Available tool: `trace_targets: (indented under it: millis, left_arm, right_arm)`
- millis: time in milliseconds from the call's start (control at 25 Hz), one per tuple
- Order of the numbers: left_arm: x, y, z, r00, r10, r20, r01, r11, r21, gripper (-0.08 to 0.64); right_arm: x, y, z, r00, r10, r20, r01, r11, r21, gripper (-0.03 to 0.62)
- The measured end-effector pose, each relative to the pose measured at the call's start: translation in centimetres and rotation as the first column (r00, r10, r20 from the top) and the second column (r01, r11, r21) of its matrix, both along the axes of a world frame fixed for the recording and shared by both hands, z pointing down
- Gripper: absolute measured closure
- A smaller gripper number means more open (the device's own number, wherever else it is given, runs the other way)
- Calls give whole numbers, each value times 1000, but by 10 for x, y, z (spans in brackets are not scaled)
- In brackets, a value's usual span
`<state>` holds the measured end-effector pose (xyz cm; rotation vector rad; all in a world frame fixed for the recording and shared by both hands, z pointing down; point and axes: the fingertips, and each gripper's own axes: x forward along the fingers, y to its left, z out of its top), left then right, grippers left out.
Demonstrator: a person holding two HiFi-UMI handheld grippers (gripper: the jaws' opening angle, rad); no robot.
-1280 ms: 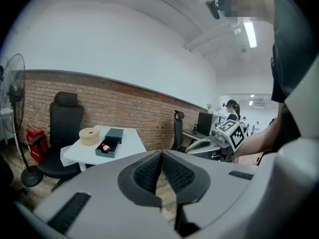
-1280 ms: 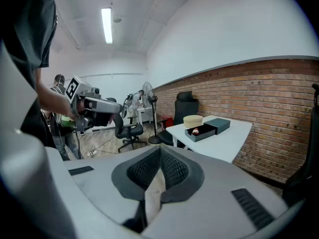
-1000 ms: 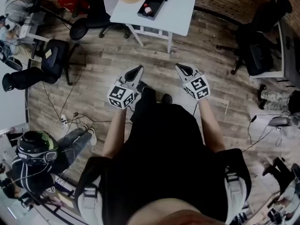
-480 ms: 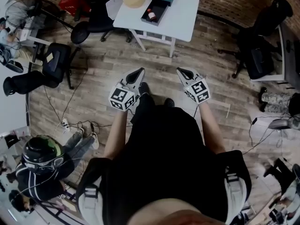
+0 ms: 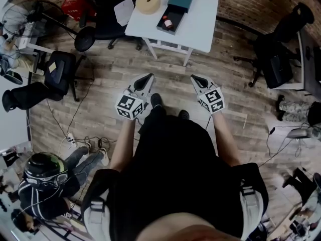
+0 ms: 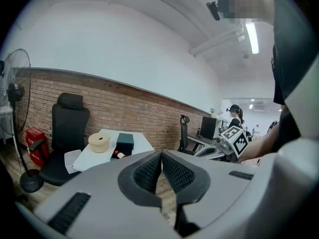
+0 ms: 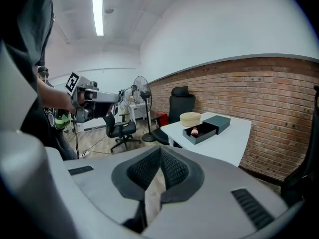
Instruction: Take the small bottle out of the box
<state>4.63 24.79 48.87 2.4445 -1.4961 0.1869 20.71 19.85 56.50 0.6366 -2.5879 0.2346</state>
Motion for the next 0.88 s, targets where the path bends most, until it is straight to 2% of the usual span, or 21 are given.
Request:
trace_targets:
  millis: [320, 880]
  left_arm:
    - [-45, -27, 1, 999, 38, -11, -38, 999, 3, 540]
    - [-76, -53, 10, 991, 130, -30, -130, 991, 8, 539]
  right_arm:
    - [-43, -17, -2, 999, 35, -8, -35, 999, 2, 594]
    - [-64, -29, 10, 989, 140, -36, -140, 990, 1, 594]
